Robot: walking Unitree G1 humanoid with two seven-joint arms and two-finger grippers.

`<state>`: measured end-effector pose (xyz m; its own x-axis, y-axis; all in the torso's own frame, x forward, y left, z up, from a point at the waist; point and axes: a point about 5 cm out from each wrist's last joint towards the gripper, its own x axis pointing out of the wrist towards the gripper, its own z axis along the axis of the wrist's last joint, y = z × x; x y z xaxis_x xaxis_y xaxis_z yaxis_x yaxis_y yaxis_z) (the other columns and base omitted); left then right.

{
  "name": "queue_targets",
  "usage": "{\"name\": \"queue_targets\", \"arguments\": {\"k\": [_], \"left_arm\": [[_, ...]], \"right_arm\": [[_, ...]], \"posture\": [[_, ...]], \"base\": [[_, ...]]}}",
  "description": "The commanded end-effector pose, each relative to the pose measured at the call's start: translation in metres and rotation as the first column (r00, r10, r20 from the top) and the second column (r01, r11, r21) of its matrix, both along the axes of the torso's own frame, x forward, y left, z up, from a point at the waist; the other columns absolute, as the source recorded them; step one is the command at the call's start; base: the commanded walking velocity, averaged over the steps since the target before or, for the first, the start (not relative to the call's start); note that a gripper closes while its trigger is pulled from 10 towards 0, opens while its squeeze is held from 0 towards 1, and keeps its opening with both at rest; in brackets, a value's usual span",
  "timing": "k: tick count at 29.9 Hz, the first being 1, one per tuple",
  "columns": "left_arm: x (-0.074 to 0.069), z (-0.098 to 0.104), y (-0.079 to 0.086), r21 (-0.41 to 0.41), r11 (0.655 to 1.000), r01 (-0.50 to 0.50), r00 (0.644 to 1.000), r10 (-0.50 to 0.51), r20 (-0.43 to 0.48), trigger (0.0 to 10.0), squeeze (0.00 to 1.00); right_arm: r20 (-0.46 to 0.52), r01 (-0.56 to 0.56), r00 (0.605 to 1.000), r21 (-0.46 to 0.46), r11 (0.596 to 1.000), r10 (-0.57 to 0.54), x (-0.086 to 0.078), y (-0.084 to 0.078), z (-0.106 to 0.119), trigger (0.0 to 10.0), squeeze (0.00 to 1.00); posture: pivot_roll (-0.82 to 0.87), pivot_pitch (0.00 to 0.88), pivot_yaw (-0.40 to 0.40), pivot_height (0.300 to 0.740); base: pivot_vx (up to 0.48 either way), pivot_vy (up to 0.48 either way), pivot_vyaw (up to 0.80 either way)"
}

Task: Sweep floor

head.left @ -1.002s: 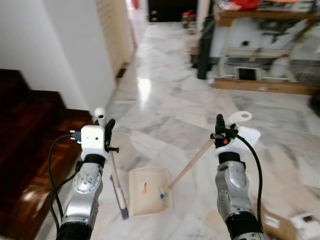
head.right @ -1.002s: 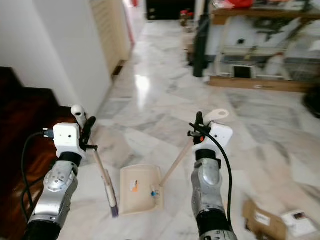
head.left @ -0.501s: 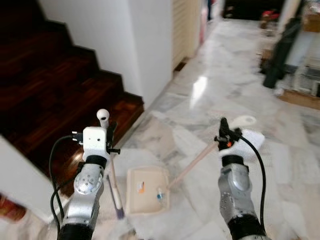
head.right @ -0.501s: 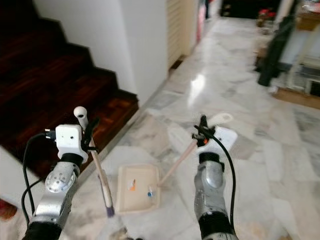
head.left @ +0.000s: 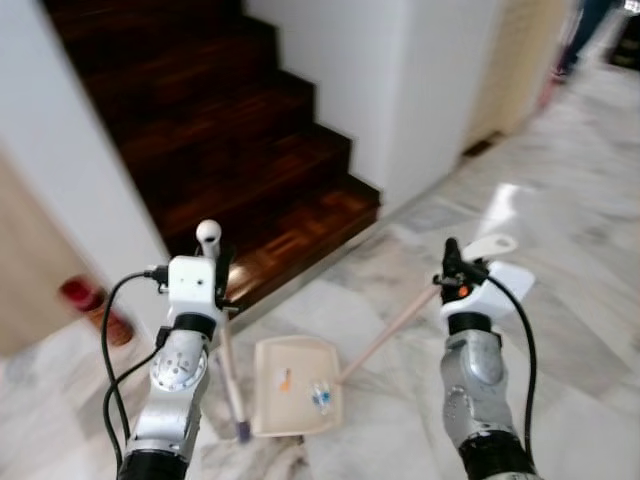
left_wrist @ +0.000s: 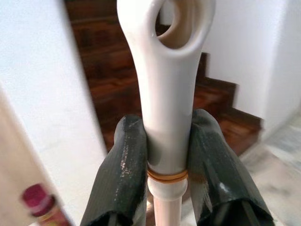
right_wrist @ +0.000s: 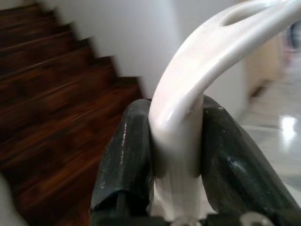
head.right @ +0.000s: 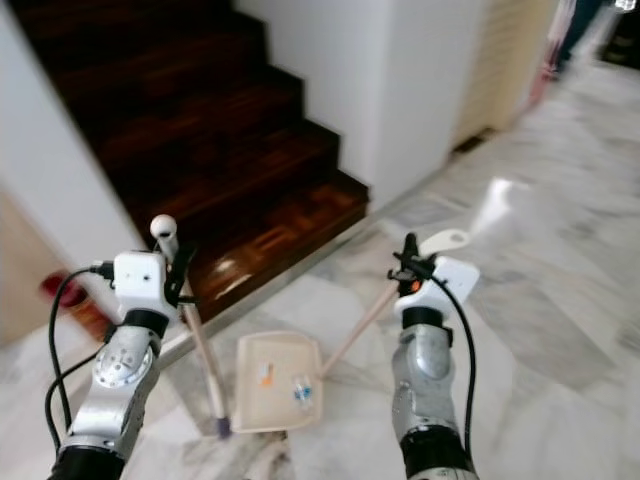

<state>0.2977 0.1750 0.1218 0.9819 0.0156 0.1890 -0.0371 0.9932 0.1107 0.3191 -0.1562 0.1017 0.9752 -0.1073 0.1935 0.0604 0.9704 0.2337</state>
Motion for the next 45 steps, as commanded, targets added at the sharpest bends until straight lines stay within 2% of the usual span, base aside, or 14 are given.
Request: {"name": "queue_targets", "arguments": {"k": [1, 15, 37, 45], "left_arm": [[0.0012, 0.0119, -0.0046, 0.018, 1.0, 0.015, 0.998, -0.016, 0.054, 10.0, 0.0], [0.0002, 0.0115, -0.005, 0.017, 1.0, 0.016, 0.999, -0.017, 0.051, 10.0, 0.0], [-0.0006, 0.0114, -0.0028, 0.015, 1.0, 0.008, 0.999, -0.008, 0.042, 10.0, 0.0], [-0.0006, 0.0109, -0.0028, 0.014, 1.0, 0.008, 0.999, -0.009, 0.041, 10.0, 0.0]], "right_arm": [[0.064, 0.015, 0.998, 0.023, 1.0, -0.017, 0.0034, -0.0031, 0.0145, 10.0, 0.0], [0.062, 0.01, 0.998, 0.027, 1.0, -0.012, 0.0038, -0.0012, 0.0144, 10.0, 0.0], [0.04, 0.011, 0.999, 0.03, 0.999, -0.012, 0.0043, -0.0018, 0.0121, 10.0, 0.0], [0.038, 0.011, 0.999, 0.023, 1.0, -0.012, 0.0044, -0.0011, 0.0121, 10.0, 0.0]], "posture": [[0.11, 0.0, 0.03, 0.74], [0.11, 0.0, 0.029, 0.74], [0.12, 0.0, 0.033, 0.74], [0.12, 0.0, 0.034, 0.74]], "base": [[0.0, 0.0, 0.8], [0.0, 0.0, 0.74], [0.0, 0.0, 0.0], [0.0, 0.0, 0.71]]}}
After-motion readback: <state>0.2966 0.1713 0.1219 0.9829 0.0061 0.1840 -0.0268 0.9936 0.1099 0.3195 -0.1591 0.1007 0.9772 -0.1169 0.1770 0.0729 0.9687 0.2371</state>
